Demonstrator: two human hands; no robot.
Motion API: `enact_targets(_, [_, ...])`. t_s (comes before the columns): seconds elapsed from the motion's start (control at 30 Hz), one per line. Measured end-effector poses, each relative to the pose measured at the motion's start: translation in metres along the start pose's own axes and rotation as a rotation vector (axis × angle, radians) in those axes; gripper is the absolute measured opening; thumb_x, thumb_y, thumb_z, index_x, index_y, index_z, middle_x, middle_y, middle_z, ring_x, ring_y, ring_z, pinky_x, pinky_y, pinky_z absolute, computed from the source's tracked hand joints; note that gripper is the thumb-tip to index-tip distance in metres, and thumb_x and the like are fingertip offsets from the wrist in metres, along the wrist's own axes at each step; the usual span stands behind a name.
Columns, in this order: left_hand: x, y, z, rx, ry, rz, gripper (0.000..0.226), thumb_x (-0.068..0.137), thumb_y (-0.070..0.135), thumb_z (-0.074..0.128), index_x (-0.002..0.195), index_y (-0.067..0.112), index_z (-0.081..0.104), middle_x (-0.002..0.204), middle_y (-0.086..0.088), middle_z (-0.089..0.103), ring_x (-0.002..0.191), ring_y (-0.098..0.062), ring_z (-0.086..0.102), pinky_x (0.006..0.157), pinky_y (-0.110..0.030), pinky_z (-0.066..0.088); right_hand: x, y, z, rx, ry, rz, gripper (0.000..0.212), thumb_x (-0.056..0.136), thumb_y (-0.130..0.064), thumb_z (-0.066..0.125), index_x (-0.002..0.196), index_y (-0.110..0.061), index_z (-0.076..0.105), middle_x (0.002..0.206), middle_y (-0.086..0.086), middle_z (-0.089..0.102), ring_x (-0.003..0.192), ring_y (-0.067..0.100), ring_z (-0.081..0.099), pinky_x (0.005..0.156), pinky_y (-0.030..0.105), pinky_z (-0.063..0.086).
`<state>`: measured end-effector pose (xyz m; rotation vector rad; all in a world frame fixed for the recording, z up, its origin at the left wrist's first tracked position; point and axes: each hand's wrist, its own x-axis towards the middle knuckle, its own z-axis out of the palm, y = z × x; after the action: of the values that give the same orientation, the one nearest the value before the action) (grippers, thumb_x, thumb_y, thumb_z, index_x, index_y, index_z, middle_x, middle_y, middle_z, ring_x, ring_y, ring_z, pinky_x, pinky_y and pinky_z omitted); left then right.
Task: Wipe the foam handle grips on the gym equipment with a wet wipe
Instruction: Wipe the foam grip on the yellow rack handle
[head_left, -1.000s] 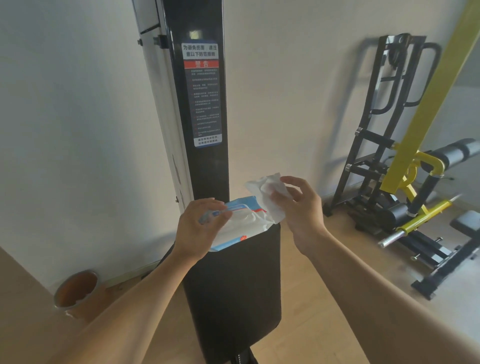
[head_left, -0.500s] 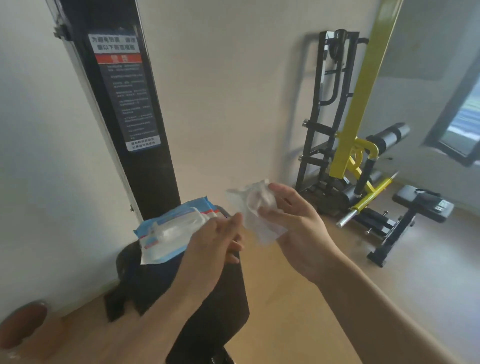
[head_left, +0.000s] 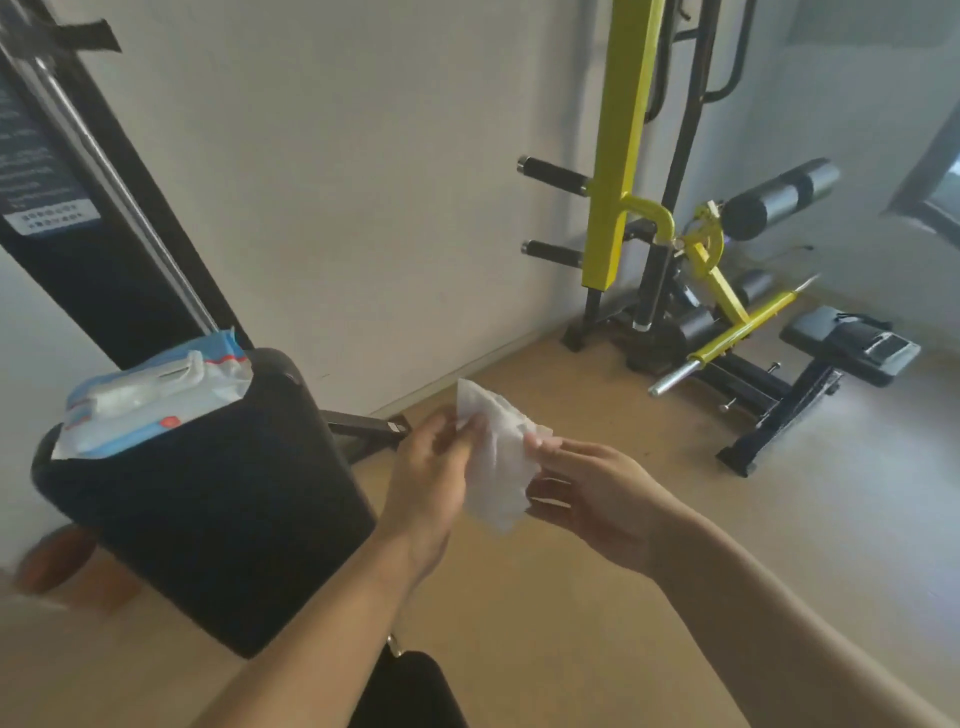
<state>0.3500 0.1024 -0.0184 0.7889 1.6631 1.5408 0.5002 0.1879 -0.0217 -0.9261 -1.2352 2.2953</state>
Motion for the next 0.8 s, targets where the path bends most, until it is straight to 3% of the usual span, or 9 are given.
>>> enact_targets(0.07, [-0.007, -0.006, 0.028, 0.038, 0.032, 0.012, 0.018, 0.097, 0.042, 0.058, 0.107, 0.033, 0.07, 0.103, 0.009, 0.075, 0.1, -0.021, 0.072, 0.086, -0.05, 0.061, -0.008, -0.003, -0.025, 0.021, 0.071, -0.078, 0.032, 0.095, -0.029, 0.065, 0.113, -0.002, 0.066, 0.103, 0.015, 0.071, 0.09, 0.025, 0.069, 0.089, 0.04, 0.057])
enact_targets(0.23, [-0.016, -0.009, 0.085, 0.062, 0.16, 0.0, 0.008, 0.096, 0.036, 0.063, 0.102, 0.032, 0.065, 0.099, 0.0, 0.074, 0.092, -0.023, 0.072, 0.075, -0.041, 0.06, -0.025, -0.01, -0.056, -0.027, 0.284, -0.294, 0.019, 0.101, -0.024, 0.055, 0.092, -0.009, 0.061, 0.089, 0.013, 0.072, 0.074, 0.023, 0.069, 0.061, 0.032, 0.057])
enact_targets(0.33, [-0.017, -0.009, 0.108, 0.112, 0.252, -0.005, 0.035, 0.084, 0.043, 0.075, 0.111, 0.027, 0.058, 0.103, 0.007, 0.067, 0.091, -0.008, 0.067, 0.069, -0.022, 0.052, -0.03, -0.011, -0.071, -0.083, 0.319, -0.325, 0.021, 0.101, -0.027, 0.056, 0.089, -0.012, 0.063, 0.085, 0.012, 0.072, 0.075, 0.025, 0.069, 0.063, 0.036, 0.057])
enact_targets(0.5, [-0.011, -0.011, 0.14, 0.094, -0.071, -0.084, 0.038, 0.08, 0.057, 0.071, 0.099, 0.025, 0.075, 0.094, 0.002, 0.078, 0.087, -0.016, 0.074, 0.072, -0.034, 0.06, -0.029, -0.02, -0.093, -0.122, 0.227, -0.291, 0.024, 0.102, -0.028, 0.055, 0.096, -0.005, 0.06, 0.085, 0.011, 0.075, 0.076, 0.023, 0.072, 0.065, 0.033, 0.057])
enact_targets(0.63, [0.009, -0.02, 0.154, -0.105, 0.02, -0.215, 0.028, 0.092, 0.041, 0.066, 0.093, 0.016, 0.08, 0.093, -0.008, 0.079, 0.086, -0.025, 0.075, 0.075, -0.042, 0.06, -0.016, -0.024, -0.111, -0.128, 0.331, -0.26, 0.022, 0.102, -0.023, 0.054, 0.094, -0.004, 0.059, 0.086, 0.015, 0.074, 0.076, 0.028, 0.074, 0.062, 0.036, 0.058])
enact_targets(0.73, [0.029, -0.026, 0.162, -0.131, 0.173, -0.146, 0.021, 0.094, 0.033, 0.067, 0.092, 0.017, 0.08, 0.09, -0.001, 0.08, 0.08, -0.014, 0.073, 0.07, -0.028, 0.061, 0.001, -0.03, -0.123, -0.137, 0.46, -0.245, 0.021, 0.102, -0.027, 0.055, 0.096, -0.009, 0.063, 0.094, 0.016, 0.075, 0.081, 0.03, 0.075, 0.061, 0.036, 0.06])
enact_targets(0.8, [0.048, -0.027, 0.168, -0.166, 0.254, -0.108, 0.018, 0.094, 0.03, 0.067, 0.087, 0.019, 0.08, 0.087, 0.001, 0.08, 0.08, -0.013, 0.074, 0.072, -0.028, 0.061, 0.016, -0.038, -0.131, -0.136, 0.533, -0.249, 0.021, 0.101, -0.028, 0.055, 0.098, -0.009, 0.063, 0.096, 0.013, 0.075, 0.082, 0.026, 0.076, 0.06, 0.033, 0.06])
